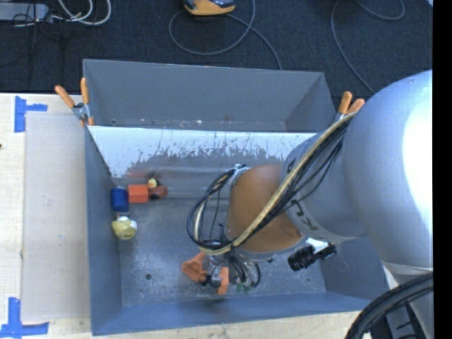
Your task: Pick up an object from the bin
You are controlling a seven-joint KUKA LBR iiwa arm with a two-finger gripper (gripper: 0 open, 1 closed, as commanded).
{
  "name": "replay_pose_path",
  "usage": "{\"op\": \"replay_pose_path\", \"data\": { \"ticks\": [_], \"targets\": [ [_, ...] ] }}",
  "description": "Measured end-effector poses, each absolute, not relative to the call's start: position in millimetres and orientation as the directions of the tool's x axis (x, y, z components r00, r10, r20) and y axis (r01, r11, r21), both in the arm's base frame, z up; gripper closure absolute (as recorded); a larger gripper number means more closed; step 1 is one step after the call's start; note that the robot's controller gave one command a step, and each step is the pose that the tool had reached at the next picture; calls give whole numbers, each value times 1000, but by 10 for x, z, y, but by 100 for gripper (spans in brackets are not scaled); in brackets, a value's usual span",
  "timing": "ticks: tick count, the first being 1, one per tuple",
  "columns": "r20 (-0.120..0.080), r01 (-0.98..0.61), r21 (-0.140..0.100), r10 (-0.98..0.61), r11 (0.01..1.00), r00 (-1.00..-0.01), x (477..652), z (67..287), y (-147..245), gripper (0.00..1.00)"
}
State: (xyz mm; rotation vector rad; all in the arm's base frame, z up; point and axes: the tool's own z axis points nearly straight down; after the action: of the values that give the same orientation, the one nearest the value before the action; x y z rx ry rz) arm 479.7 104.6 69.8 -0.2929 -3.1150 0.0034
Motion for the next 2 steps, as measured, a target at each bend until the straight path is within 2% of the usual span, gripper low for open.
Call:
{"op": "replay_pose_path", "data": {
  "ticks": [2],
  "targets": [
    [17, 187, -6, 188, 982, -982, 4782, 887, 1039, 100]
  ]
}}
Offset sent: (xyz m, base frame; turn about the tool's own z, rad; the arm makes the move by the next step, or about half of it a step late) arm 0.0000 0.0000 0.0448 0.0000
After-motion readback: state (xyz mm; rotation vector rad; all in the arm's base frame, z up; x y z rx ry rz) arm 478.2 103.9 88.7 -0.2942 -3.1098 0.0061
